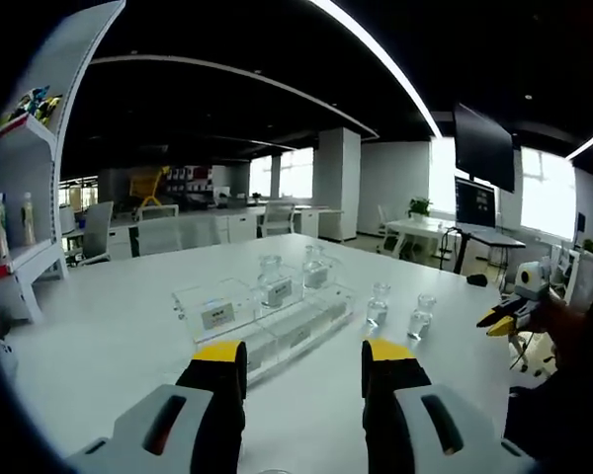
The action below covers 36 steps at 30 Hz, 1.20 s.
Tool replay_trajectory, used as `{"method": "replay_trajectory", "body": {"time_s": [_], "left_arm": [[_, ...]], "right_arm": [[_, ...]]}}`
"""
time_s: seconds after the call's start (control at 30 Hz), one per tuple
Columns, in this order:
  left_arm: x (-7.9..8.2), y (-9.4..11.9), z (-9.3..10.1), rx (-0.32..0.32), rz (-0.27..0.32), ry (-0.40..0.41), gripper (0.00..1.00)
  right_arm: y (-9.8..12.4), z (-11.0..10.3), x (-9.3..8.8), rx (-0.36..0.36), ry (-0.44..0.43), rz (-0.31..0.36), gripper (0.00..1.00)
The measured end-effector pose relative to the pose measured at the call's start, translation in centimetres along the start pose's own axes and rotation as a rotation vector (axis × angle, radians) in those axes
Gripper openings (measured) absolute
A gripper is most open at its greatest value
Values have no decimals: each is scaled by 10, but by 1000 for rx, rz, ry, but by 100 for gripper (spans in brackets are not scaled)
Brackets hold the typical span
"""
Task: Identify the label on the chemical reagent bottle, grasp the chemical reagent bottle, and place it in the designated position on the reagent rack
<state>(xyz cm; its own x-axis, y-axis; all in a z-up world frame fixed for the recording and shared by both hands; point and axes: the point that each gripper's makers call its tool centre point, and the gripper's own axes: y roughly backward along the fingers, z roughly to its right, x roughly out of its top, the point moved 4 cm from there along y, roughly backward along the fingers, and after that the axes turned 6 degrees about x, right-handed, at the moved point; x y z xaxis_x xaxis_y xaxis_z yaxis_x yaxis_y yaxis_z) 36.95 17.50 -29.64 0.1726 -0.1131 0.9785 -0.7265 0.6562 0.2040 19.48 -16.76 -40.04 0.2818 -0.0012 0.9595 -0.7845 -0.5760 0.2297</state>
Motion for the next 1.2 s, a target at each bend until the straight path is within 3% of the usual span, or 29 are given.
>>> {"method": "replay_trajectory", "body": {"time_s": [0.5,1.2], "left_arm": [[-13,31,7,11,-3,24,48],[-27,79,26,32,39,94,49]], "right_arm": [[-3,3,2,-8,3,-4,21],[-10,0,0,-4,-7,-8,21]]}}
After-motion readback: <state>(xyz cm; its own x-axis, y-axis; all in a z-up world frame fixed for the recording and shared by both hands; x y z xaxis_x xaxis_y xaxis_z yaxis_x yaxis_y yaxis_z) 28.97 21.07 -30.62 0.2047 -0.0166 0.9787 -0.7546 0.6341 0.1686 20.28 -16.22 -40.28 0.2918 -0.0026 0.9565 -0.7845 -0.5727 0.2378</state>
